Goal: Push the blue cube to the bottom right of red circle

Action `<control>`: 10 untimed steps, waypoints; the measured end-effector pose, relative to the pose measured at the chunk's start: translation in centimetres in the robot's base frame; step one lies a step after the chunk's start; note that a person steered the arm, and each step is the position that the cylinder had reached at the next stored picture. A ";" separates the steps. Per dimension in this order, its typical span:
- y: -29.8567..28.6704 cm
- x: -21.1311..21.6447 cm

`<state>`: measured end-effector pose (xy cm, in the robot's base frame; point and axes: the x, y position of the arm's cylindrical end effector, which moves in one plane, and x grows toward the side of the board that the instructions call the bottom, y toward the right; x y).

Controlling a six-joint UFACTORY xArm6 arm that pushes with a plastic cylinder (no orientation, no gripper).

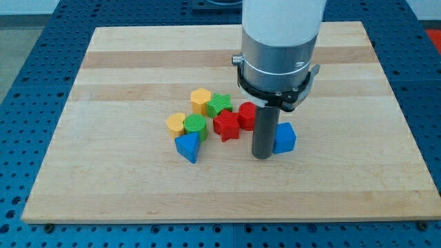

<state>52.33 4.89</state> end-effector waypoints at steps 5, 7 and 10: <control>2.4 0.2; 3.3 -0.4; 7.6 -0.5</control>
<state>51.85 12.54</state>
